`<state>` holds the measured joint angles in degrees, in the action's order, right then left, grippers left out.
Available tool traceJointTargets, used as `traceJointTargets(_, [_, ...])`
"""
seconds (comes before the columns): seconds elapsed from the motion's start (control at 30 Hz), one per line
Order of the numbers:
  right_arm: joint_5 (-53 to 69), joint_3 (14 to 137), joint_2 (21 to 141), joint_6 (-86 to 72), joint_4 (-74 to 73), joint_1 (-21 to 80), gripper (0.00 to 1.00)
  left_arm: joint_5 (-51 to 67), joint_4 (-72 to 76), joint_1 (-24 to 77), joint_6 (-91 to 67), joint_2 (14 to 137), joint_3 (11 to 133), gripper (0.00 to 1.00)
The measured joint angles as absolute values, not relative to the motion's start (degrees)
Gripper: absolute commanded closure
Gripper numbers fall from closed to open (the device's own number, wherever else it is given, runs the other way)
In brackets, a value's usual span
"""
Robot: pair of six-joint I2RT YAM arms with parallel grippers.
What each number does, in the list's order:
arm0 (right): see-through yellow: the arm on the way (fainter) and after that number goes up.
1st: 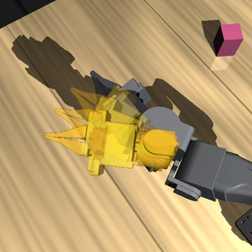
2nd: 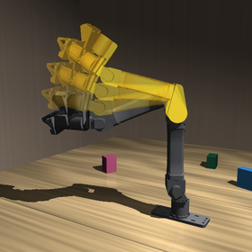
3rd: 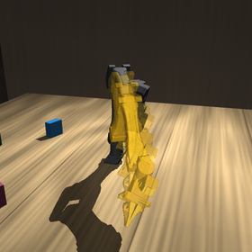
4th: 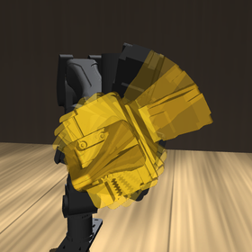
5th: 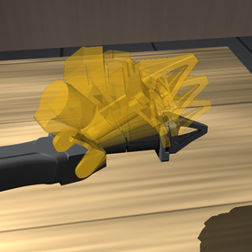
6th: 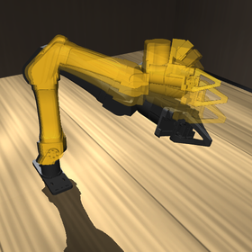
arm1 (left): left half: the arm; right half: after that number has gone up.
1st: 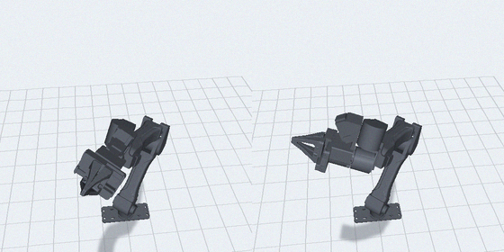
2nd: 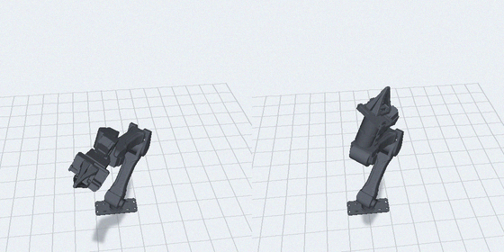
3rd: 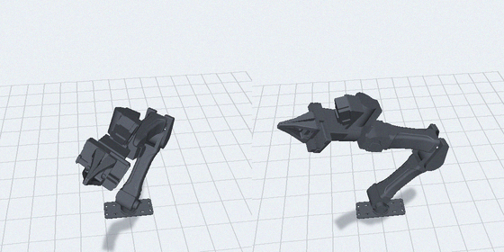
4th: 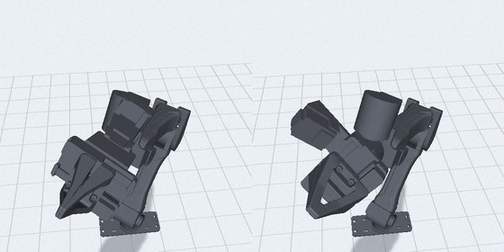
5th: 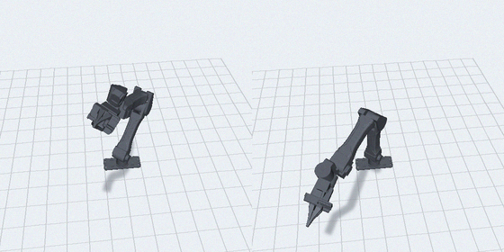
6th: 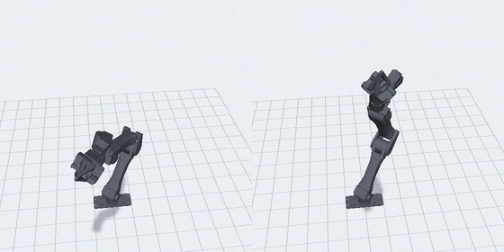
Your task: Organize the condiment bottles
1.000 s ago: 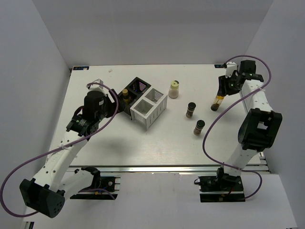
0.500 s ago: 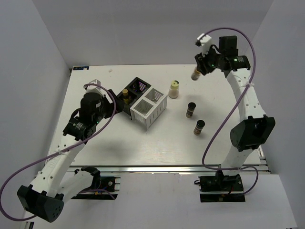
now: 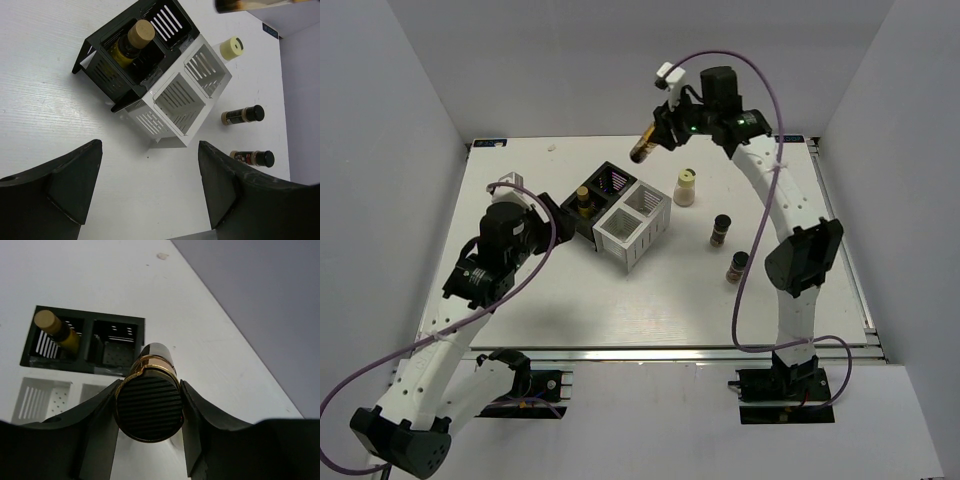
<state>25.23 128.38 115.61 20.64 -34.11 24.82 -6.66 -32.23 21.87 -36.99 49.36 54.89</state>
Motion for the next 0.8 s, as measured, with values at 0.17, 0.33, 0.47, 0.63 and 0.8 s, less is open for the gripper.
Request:
traceJointTargets(0.17, [26.5, 128.6, 119.7, 18.5, -31.7, 29.3, 1.00, -7.3, -33.8, 21.9, -37.6, 47.4, 54.8, 0.13])
traceJointTargets(0.33, [27.6, 128.6, 120.6, 17.9, -31.1, 32.1, 1.00, -8.2, -34.8, 21.9, -38.4, 45.2, 53.8, 0.13])
traceJointTargets(0.47, [27.5, 127.3, 120.6, 17.6, -28.9, 32.9, 1.00, -8.4, -35.6, 21.9, -38.9, 44.4, 52.9, 0.13])
traceJointTargets(0.63, [25.4, 125.7, 121.6, 17.6, -28.4, 33.6, 1.00, -8.6, -36.0, 21.9, -39.1, 44.4, 52.8, 0.13])
traceJointTargets(0.8, [23.6, 125.7, 123.6, 18.0, -28.3, 34.0, 1.00, -8.6, -36.0, 21.9, -39.2, 44.1, 52.7, 0.12])
